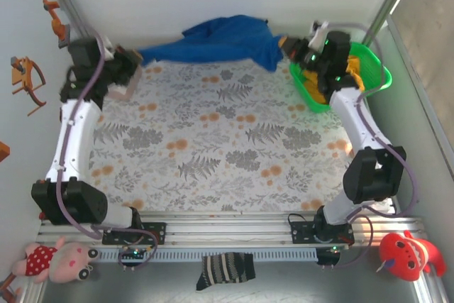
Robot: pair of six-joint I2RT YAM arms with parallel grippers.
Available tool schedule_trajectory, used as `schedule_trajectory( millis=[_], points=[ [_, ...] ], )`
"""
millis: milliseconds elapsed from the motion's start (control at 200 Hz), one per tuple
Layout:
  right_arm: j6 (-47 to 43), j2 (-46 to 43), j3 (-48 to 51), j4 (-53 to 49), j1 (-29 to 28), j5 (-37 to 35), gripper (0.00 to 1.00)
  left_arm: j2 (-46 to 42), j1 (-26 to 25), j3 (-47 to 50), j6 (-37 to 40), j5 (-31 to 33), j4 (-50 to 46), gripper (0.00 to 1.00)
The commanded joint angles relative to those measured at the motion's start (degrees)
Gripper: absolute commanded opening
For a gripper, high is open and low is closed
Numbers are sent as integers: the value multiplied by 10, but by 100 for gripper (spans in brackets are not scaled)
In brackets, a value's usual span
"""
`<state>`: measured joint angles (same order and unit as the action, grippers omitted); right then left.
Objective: Fold the inside-out t-shirt
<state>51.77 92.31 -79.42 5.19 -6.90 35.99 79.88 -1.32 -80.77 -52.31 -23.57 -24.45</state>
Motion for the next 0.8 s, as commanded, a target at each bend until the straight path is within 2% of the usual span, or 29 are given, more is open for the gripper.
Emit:
schedule_trajectory(
  millis=[0, 140, 315, 526, 711, 761, 796],
  points=[
    [-15, 22, 151, 47, -1, 6, 0, -66, -17, 166, 27, 14, 29, 0],
    [-54, 50, 264, 36, -3, -6, 0, -95, -59, 307, 48, 34, 37, 0],
    [-76, 33, 344, 4, -4, -21, 0, -125, -108, 365, 59, 48, 5, 0],
    [-114, -45, 350, -129, -5, -71, 0, -189, -175, 404, 46, 77, -54, 0],
    [-141, -129, 345, -258, -4, -147, 0, -231, -188, 442, 33, 96, -89, 0],
    [-144, -148, 345, -295, -4, -172, 0, -235, -188, 447, 35, 97, -95, 14],
    [-146, -157, 344, -316, -4, -184, 0, -235, -188, 447, 38, 98, -100, 21]
  ],
)
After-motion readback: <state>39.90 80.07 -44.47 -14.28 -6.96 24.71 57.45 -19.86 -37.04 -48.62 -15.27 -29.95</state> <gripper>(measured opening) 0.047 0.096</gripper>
